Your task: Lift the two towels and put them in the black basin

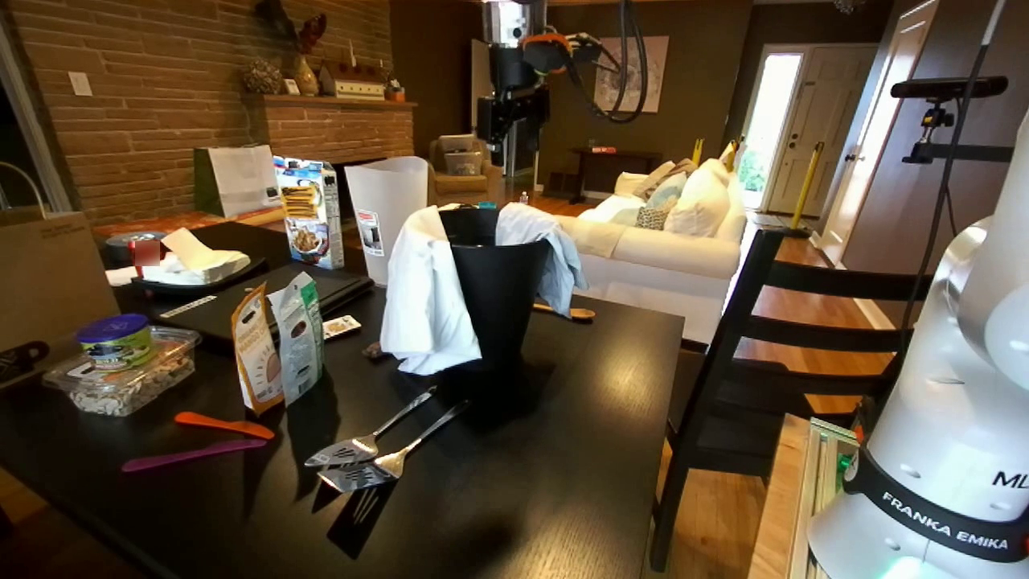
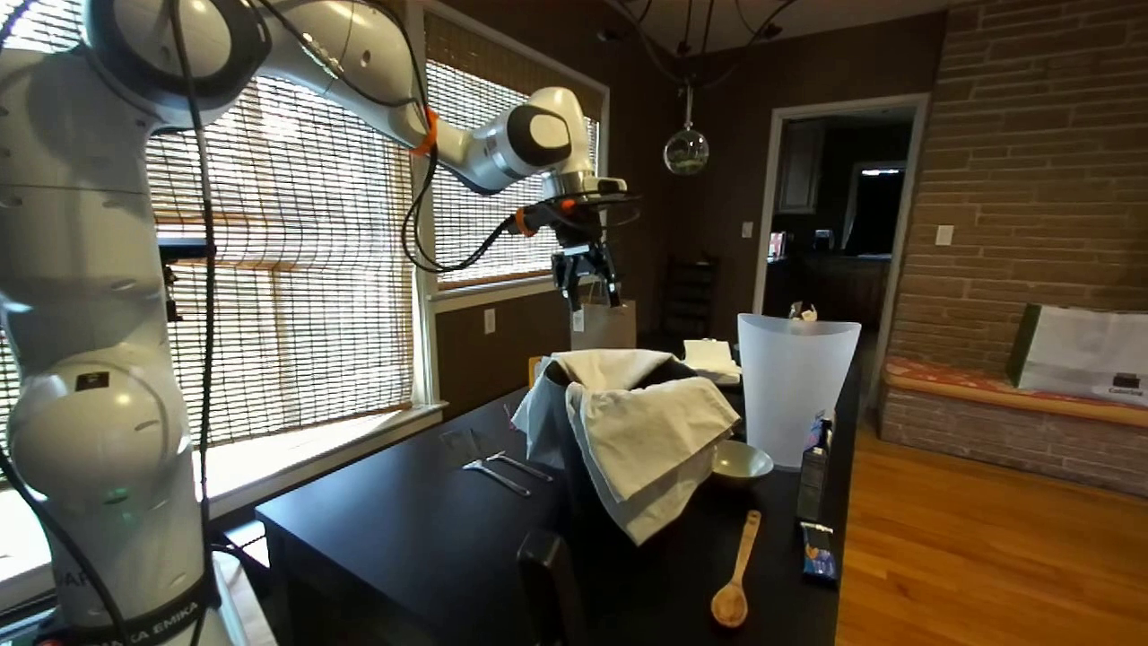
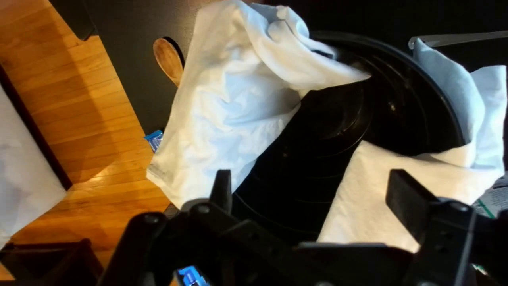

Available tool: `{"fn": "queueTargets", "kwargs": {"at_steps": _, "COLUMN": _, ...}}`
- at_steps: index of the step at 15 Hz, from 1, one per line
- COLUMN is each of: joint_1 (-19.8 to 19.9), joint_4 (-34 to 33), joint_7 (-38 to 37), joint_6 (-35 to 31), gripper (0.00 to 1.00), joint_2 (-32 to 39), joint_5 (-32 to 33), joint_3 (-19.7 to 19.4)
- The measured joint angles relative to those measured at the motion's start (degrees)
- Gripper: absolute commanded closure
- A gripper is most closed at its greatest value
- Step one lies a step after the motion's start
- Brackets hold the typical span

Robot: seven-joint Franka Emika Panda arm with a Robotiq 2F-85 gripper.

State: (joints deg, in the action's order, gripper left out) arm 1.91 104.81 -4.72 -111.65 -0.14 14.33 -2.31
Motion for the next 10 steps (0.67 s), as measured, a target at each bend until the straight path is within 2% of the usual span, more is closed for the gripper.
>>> {"fn": "queueTargets", "kwargs": {"at_steps": 5, "joint_1": 2.12, "joint_4": 0.10, "joint_7": 0.00, "joint_6": 2.32, "gripper": 0.00, "joint_2": -5.37, "joint_5": -0.03, "joint_3": -2.22}}
{"fn": "queueTargets", "kwargs": {"at_steps": 10, "joint_1": 2.87, "joint_4": 0.38, "joint_7": 0.03, "joint_6": 2.33, "gripper": 0.00, "joint_2": -6.80, "joint_5": -0.03, "joint_3": -3.02}}
